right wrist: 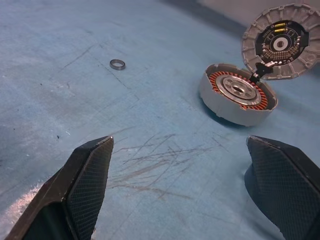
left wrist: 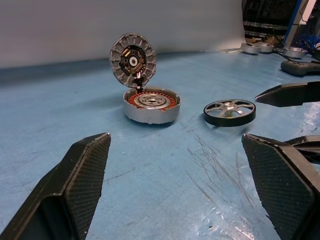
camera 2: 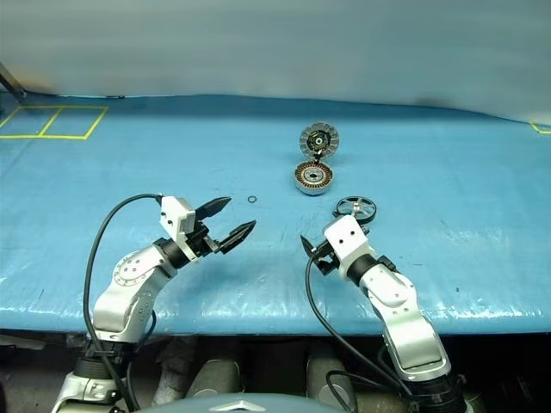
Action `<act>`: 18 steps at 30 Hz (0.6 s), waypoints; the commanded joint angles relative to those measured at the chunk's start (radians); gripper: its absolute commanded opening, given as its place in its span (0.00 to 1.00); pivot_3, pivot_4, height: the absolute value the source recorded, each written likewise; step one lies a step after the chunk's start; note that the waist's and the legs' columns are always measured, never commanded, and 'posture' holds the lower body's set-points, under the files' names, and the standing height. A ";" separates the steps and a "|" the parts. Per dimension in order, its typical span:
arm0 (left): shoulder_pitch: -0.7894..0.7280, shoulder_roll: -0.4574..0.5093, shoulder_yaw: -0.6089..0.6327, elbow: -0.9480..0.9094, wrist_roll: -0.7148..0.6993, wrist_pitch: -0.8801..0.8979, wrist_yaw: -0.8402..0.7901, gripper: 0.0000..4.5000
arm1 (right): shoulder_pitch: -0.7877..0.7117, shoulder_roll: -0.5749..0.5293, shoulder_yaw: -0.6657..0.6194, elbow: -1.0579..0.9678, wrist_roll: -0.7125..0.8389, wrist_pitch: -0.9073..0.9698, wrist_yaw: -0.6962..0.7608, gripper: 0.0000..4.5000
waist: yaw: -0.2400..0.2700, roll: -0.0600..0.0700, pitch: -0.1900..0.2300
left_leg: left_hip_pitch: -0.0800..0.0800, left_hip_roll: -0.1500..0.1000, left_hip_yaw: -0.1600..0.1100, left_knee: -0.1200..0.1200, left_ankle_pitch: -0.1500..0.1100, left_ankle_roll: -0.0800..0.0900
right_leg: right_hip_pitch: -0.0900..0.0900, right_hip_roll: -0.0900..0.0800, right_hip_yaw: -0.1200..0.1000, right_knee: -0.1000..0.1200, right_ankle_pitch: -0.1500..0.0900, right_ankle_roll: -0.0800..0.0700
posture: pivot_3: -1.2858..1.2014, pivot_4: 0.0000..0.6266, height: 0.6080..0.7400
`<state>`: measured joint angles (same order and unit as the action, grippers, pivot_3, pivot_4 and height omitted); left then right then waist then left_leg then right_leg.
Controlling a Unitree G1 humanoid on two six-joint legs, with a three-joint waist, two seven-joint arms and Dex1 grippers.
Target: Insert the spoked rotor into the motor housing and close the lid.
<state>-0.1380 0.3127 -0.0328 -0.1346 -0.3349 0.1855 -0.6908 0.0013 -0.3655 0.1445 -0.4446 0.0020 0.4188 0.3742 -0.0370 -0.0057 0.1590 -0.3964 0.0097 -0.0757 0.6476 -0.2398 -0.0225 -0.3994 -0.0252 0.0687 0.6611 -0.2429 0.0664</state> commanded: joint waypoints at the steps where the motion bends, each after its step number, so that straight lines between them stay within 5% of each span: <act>1: -0.003 -0.008 -0.005 -0.035 -0.015 -0.007 -0.001 1.00 | -0.033 -0.024 -0.010 -0.019 -0.017 -0.018 0.010 1.00 | 0.000 0.000 0.000 | 0.000 0.000 0.000 0.000 0.000 0.000 | 0.000 0.000 0.000 0.000 0.000 0.000 | 0.52 0.24 1.00; 11: 0.015 -0.014 0.000 -0.039 -0.016 -0.012 0.007 1.00 | -0.137 -0.074 0.023 0.069 -0.071 -0.028 0.046 1.00 | -0.001 0.000 0.000 | 0.000 0.000 0.000 -0.001 0.000 0.000 | 0.000 0.000 0.000 0.000 0.000 0.000 | 0.52 0.24 1.00; 18: 0.031 -0.024 0.004 -0.046 -0.010 -0.020 0.027 1.00 | -0.532 -0.060 0.096 0.417 -0.112 -0.019 0.143 1.00 | -0.009 0.000 0.001 | 0.001 0.000 0.001 0.000 0.001 0.000 | 0.000 0.000 0.000 0.001 0.001 0.000 | 0.52 0.24 1.00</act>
<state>-0.1015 0.2924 -0.0397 -0.1418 -0.3351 0.1859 -0.6748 -0.4716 -0.4350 0.2337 -0.0844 -0.1079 0.4179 0.4951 -0.0462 -0.0054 0.1603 -0.3951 0.0099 -0.0756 0.6477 -0.2388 -0.0228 -0.3990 -0.0248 0.0686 0.6619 -0.2415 0.0668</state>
